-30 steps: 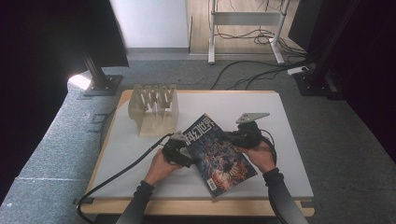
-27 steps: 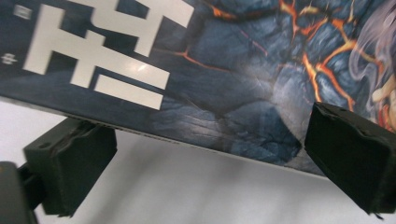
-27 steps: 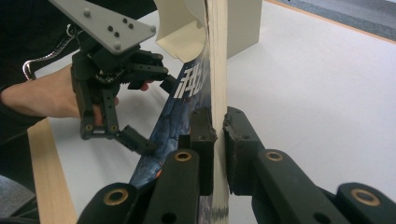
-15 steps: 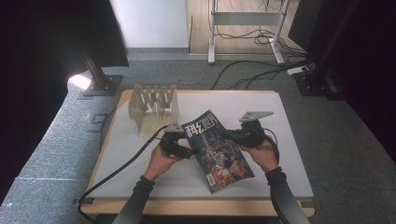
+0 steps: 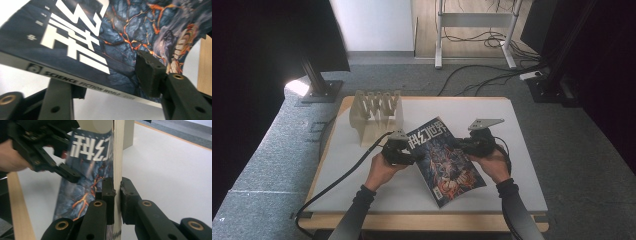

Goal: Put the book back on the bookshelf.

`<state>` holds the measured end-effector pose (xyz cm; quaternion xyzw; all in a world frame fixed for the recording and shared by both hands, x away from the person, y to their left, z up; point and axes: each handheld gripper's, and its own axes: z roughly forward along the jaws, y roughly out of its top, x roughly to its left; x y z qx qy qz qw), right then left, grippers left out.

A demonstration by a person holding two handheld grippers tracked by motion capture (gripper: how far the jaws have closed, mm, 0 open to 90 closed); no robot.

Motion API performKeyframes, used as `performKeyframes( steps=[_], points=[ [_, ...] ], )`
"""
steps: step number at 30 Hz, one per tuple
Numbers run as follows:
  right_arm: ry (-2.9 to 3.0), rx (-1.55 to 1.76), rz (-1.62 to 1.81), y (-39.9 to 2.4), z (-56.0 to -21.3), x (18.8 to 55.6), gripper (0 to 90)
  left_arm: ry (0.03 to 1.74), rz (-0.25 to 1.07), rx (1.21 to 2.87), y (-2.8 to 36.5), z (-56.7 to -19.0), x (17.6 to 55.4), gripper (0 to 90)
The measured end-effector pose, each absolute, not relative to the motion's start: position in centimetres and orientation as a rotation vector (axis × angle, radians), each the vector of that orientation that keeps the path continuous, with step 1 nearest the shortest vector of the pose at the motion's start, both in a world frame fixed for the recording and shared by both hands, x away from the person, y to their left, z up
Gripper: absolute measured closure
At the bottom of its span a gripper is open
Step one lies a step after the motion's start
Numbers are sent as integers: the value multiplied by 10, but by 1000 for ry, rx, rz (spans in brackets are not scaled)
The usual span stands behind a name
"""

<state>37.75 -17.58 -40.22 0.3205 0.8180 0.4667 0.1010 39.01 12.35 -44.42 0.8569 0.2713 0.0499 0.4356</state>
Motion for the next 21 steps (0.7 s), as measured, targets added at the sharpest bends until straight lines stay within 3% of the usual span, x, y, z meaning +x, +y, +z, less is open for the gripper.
performKeyframes(
  steps=[15,18,21],
  points=[
    [2337,922,1385,-185,-383,376,816,504,375,2149,122,-370,365,722],
    [2289,906,1413,-186,-380,373,814,483,436,2129,124,-361,360,798],
    [2279,897,1407,-185,-389,375,812,463,490,2133,124,-360,356,815]
  ],
)
